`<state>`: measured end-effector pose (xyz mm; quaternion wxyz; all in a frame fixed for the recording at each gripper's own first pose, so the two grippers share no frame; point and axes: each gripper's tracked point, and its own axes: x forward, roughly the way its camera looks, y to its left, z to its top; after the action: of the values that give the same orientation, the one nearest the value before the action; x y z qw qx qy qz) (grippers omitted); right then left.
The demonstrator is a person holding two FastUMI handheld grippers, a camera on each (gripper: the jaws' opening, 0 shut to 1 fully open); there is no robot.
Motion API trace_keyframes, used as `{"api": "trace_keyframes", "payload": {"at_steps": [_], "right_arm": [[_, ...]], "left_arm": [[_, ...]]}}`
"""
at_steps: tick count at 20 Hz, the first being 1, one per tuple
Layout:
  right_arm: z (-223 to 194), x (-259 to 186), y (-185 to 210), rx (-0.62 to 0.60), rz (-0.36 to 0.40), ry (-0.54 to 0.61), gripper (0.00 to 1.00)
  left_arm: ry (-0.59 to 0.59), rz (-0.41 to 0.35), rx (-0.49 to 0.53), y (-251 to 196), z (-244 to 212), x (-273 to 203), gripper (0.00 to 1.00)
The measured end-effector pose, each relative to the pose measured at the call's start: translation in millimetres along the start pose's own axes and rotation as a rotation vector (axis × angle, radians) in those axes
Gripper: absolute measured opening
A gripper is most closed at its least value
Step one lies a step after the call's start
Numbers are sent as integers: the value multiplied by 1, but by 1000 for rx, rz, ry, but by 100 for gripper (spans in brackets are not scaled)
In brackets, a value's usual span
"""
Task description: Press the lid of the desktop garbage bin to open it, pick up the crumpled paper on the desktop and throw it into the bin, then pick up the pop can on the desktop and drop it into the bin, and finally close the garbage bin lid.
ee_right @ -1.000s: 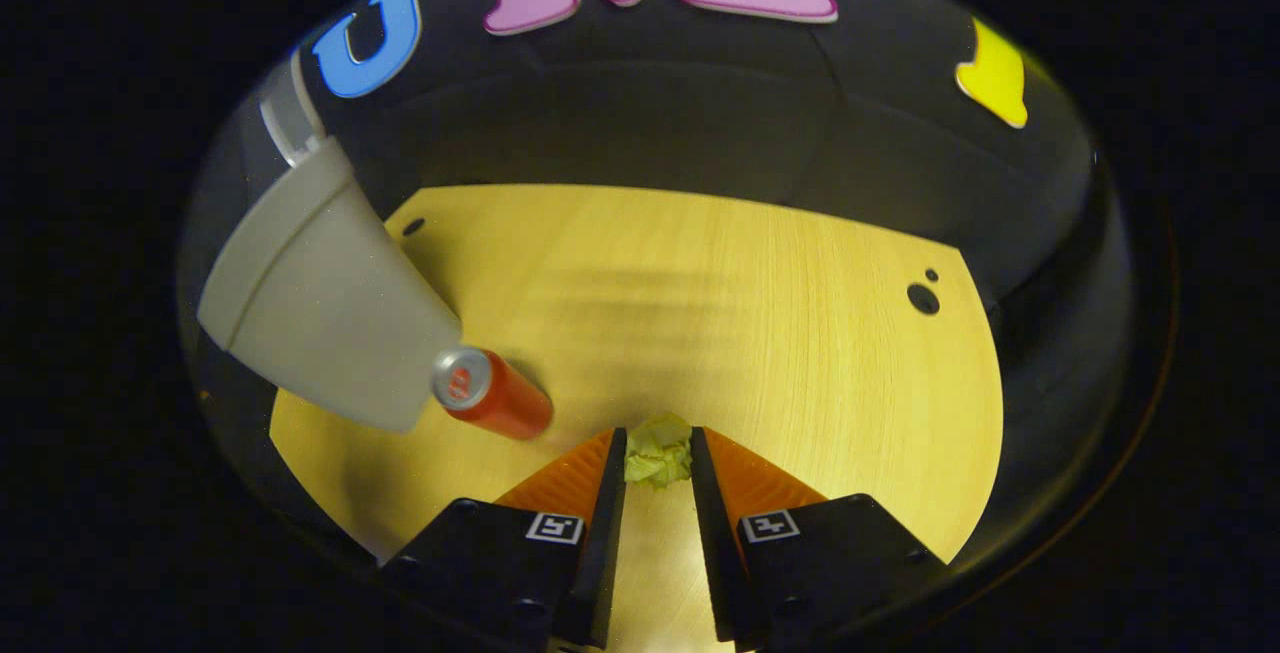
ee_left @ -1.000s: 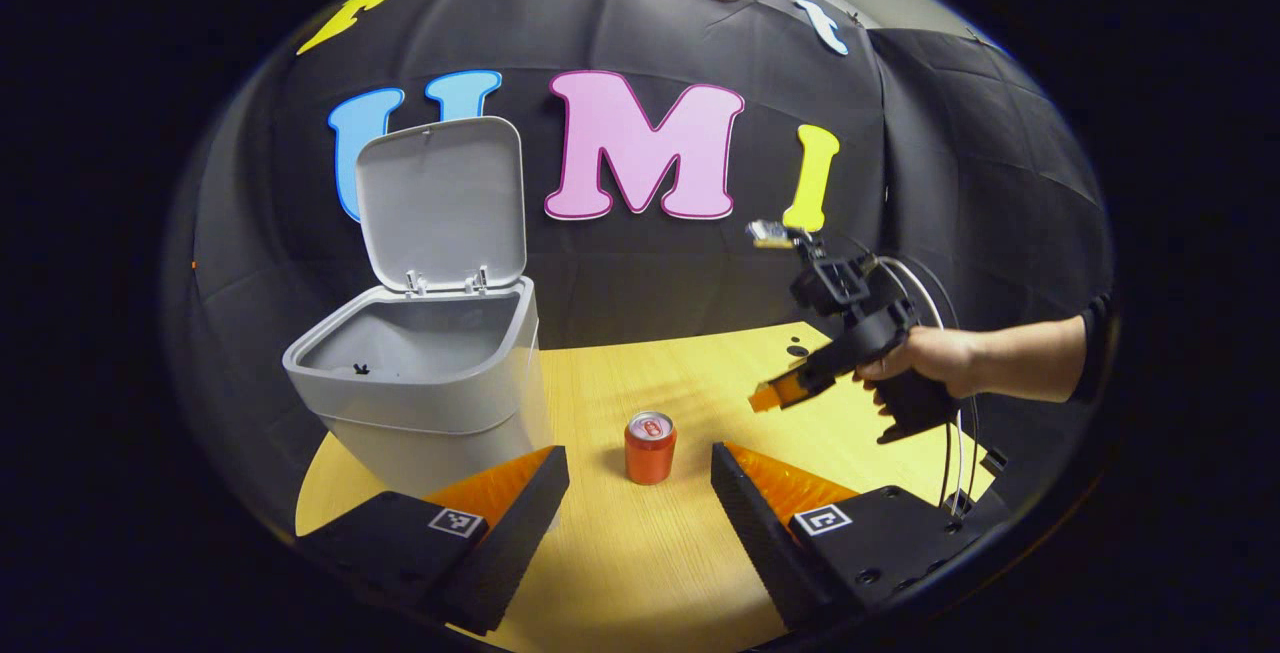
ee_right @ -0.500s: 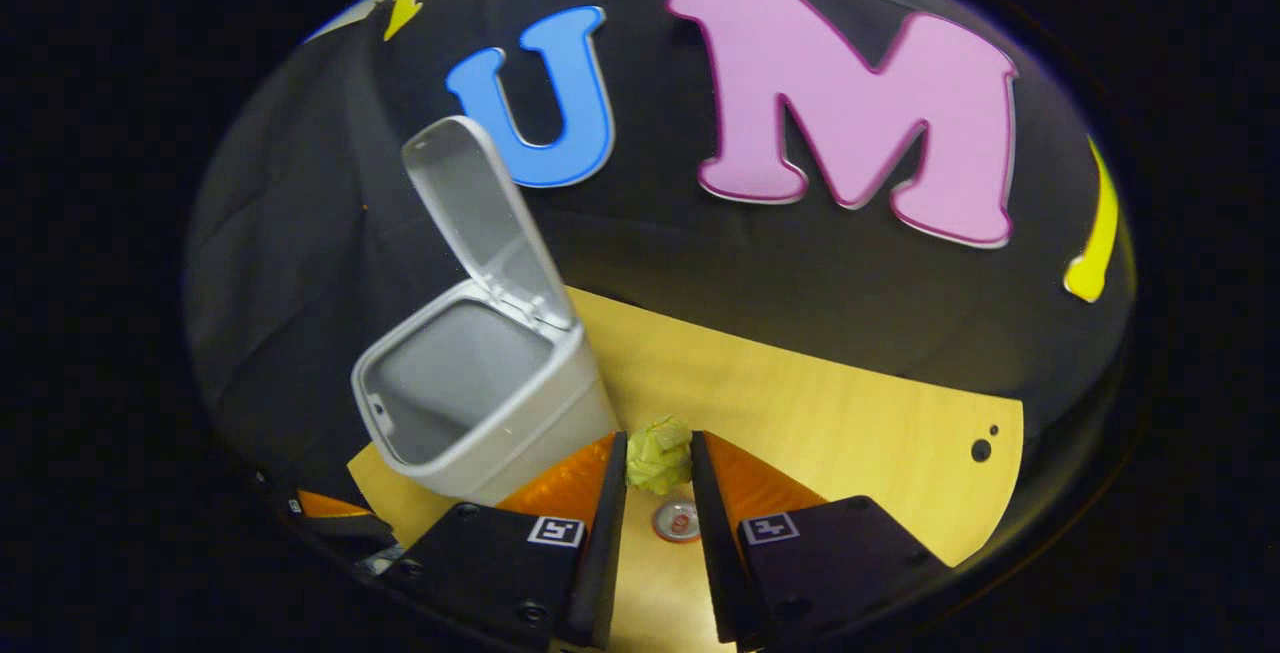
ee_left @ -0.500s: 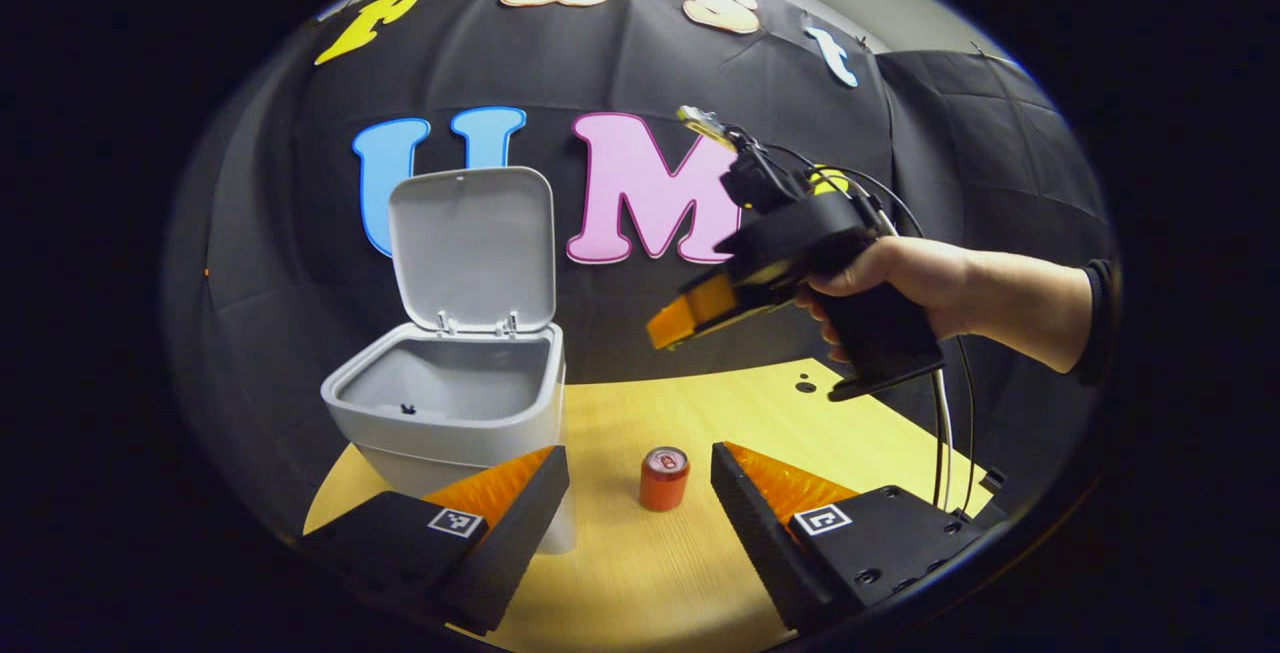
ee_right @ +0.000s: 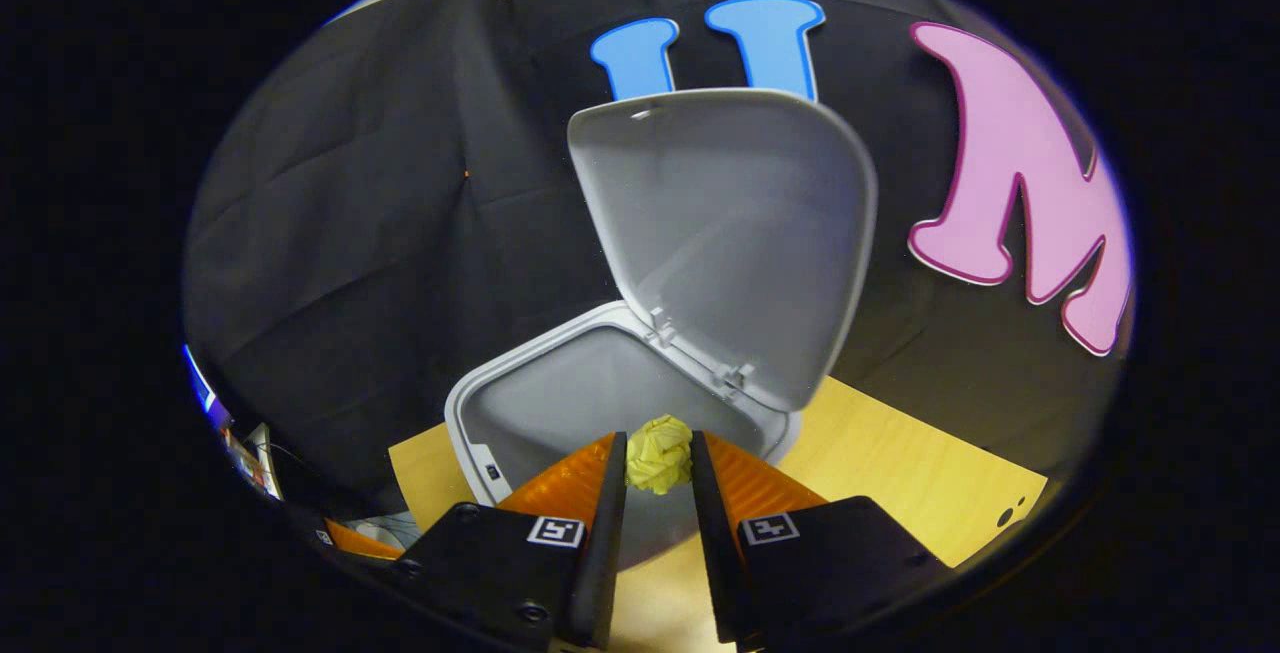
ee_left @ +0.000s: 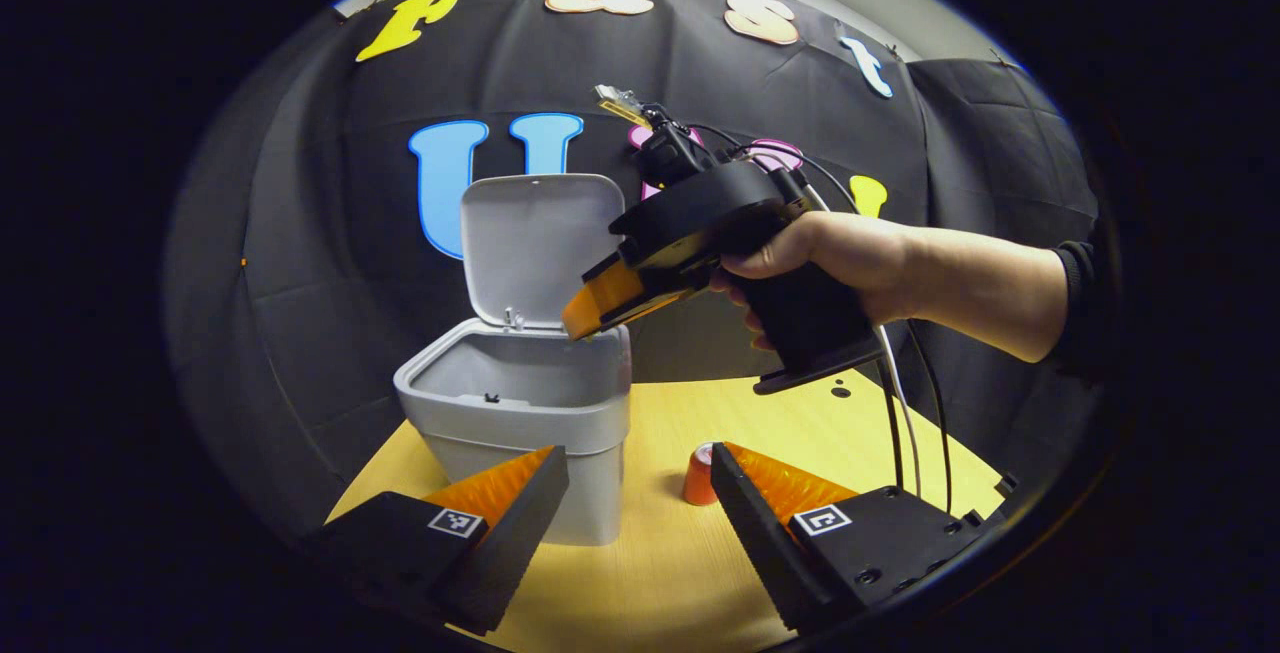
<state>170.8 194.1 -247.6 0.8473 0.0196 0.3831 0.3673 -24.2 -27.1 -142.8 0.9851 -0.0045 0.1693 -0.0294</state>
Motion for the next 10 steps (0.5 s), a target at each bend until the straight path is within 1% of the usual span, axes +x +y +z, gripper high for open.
{"api": "trace_keyframes", "payload": {"at_steps": [3,4,5,7,10], "right_arm": [[-4,10,2,-22,-6,4,43],[-3,10,1,-25,-3,-1,34],[0,8,3,-28,-1,-10,56],[4,1,-2,-36,-20,-34,99],[19,-28,-31,-25,-100,-122,98]], "left_arm": [[2,17,-5,6,-3,-5,96],[3,16,-8,6,-4,-6,96],[4,17,-13,7,-6,-6,97],[6,10,-22,5,-9,-6,96],[13,-15,-17,-1,-22,1,97]]}}
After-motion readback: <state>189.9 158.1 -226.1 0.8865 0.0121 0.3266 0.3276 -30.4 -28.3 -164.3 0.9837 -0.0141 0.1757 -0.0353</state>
